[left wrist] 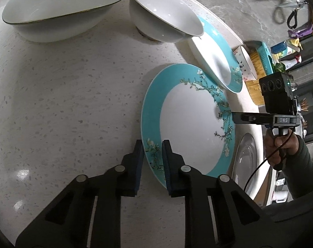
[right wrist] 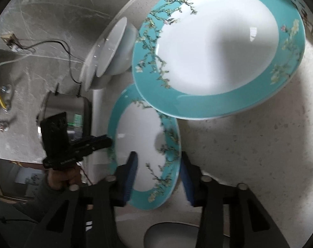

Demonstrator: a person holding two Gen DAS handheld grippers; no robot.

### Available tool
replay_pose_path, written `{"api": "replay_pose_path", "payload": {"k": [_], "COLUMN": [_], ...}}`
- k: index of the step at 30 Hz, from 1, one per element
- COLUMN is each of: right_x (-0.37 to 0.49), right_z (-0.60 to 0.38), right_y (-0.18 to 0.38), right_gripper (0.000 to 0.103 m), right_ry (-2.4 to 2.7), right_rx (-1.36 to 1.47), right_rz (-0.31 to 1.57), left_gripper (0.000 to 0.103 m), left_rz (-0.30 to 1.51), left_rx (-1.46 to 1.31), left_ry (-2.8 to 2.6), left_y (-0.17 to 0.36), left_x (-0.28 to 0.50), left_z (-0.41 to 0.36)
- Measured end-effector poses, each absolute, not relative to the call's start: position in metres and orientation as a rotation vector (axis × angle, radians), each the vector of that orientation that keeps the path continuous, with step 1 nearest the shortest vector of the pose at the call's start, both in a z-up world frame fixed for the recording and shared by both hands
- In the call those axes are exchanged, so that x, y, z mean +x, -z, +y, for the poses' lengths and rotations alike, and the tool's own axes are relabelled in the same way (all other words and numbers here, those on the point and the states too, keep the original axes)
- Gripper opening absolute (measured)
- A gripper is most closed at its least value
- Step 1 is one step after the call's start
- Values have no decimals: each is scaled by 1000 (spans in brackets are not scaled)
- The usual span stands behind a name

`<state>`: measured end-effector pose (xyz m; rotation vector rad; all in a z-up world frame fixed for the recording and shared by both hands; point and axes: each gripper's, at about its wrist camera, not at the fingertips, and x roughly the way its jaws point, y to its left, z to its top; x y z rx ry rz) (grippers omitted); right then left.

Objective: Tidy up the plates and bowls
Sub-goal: 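Carry the teal-rimmed plate with the right tool onto the grey-rimmed plate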

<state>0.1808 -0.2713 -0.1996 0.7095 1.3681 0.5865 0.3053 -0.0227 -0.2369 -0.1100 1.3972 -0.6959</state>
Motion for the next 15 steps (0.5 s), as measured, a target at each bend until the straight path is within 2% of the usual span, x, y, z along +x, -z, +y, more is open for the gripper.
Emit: {"api": "replay_pose_path", "payload": {"k": [3,15], "right_x": [182,180], "right_z": [-276,-278], "right_y": [202,201], "right_gripper": [12,11], "right_ry": [-530,-503], "right_rx": [676,651], "right_rz": [1399,1399], "left_gripper": [17,13], "left_rz": [1409,1412], "left_rx": [-106,-81], "left_ry": [675,640], "left_y": [236,232], "left_x": [307,305], "left_z": [-23,-27]}}
